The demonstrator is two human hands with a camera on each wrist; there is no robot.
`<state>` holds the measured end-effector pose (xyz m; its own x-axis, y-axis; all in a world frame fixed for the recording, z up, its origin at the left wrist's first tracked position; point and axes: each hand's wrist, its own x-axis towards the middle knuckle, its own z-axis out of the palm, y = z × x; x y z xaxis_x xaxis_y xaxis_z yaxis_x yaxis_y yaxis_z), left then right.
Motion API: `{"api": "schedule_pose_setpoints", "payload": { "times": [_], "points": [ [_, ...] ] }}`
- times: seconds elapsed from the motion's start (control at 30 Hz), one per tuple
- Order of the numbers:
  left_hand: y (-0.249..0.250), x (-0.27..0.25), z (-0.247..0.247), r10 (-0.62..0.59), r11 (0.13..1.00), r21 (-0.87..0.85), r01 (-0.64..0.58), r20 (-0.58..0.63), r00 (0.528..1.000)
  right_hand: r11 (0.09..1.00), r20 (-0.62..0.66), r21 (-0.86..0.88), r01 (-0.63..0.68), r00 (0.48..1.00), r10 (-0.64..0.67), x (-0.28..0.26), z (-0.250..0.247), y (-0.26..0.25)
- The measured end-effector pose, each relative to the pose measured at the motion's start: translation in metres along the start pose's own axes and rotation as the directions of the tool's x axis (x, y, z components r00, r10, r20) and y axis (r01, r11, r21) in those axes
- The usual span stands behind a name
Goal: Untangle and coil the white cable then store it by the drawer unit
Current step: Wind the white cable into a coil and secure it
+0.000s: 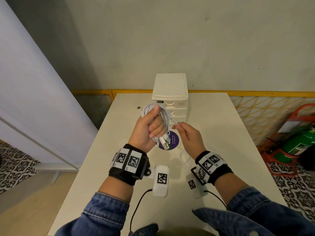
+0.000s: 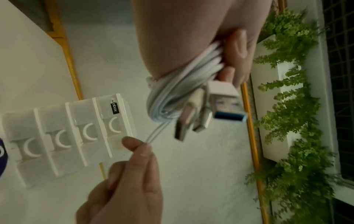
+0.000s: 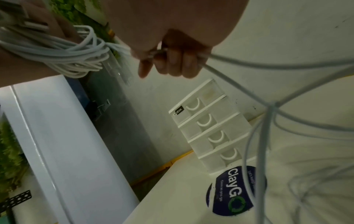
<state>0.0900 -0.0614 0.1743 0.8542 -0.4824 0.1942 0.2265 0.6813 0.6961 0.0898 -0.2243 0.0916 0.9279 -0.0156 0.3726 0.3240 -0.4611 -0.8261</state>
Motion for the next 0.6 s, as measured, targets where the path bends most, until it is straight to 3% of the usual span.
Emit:
{"api": "schedule_pose_setpoints", "payload": {
  "times": [0.13, 0.27, 0.37, 0.5, 0.6],
  "points": [
    [0.005, 0.003, -0.004, 0.061, 0.987, -0.147, -0.066, -0.040, 0.997, 0.997, 0.173, -0.047, -0.063, 0.982, 0.070, -0.010, 0.009, 0.017],
    [0.002, 0.002, -0.008, 0.061, 0.984, -0.163, -0.072, -0.073, 0.995, 0.982, 0.270, -0.002, -0.189, 0.945, 0.183, -0.018, 0.023, 0.018],
    [0.006, 0.006, -0.010, 0.122, 0.977, -0.158, -0.143, -0.135, 0.983, 0.973, 0.326, 0.017, -0.229, 0.922, 0.211, -0.022, 0.025, 0.017],
    [0.008, 0.009, -0.012, 0.241, 0.960, -0.064, -0.271, -0.297, 0.924, 0.956, 0.461, -0.011, -0.293, 0.847, 0.265, -0.031, 0.030, 0.016],
    [0.009, 0.009, -0.013, 0.301, 0.952, 0.088, -0.292, -0.430, 0.851, 0.950, 0.496, 0.027, -0.312, 0.829, 0.258, -0.034, 0.034, 0.013]
  ]
}}
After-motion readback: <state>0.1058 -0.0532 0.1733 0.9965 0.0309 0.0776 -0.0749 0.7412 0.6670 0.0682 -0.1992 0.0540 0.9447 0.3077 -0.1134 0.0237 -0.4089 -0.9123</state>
